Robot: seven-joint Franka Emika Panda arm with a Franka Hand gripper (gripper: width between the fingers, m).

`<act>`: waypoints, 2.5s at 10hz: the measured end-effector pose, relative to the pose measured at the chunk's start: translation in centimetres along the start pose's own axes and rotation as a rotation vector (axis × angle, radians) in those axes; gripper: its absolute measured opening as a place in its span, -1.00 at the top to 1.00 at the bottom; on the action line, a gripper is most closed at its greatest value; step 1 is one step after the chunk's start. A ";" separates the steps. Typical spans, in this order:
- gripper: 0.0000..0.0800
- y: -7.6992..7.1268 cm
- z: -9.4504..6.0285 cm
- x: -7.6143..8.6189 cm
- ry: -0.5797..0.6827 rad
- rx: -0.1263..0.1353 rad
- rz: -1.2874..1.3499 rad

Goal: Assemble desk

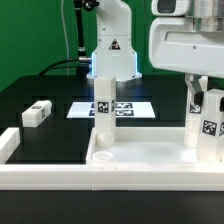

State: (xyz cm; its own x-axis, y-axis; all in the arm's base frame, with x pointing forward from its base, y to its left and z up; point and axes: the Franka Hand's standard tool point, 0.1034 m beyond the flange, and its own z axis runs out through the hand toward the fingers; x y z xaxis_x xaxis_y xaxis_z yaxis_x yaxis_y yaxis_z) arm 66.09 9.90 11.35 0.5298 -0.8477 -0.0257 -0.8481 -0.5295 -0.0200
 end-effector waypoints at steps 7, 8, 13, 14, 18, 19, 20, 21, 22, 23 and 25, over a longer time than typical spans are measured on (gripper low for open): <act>0.26 1.0 0.1 0.1 -0.039 0.040 0.642; 0.26 1.1 0.1 0.1 -0.038 0.040 0.623; -0.55 0.1 0.4 -2.6 -0.005 0.034 0.092; -0.61 0.2 0.4 -2.4 -0.004 0.034 0.033; -0.62 0.1 -0.1 -1.8 0.018 0.019 -0.512; -0.62 0.3 -0.1 -0.9 0.021 0.020 -0.680; -0.62 1.3 0.7 -0.2 0.014 0.011 -0.825; -0.62 1.5 0.9 -0.3 0.015 0.010 -0.831; -0.62 1.4 0.9 -0.2 0.016 0.010 -0.820; -0.51 1.5 0.9 -0.2 0.015 0.010 -0.804; -0.06 1.5 0.9 -0.2 0.015 0.011 -0.755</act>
Offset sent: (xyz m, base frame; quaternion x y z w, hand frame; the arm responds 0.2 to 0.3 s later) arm 0.0025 0.0074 0.0032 0.0569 -0.0156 0.2804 0.9581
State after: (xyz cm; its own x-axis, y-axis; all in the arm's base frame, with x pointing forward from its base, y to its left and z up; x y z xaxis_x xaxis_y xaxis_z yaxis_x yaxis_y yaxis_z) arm 64.73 9.34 10.39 0.9669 -0.2550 0.0121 -0.2544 -0.9664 -0.0367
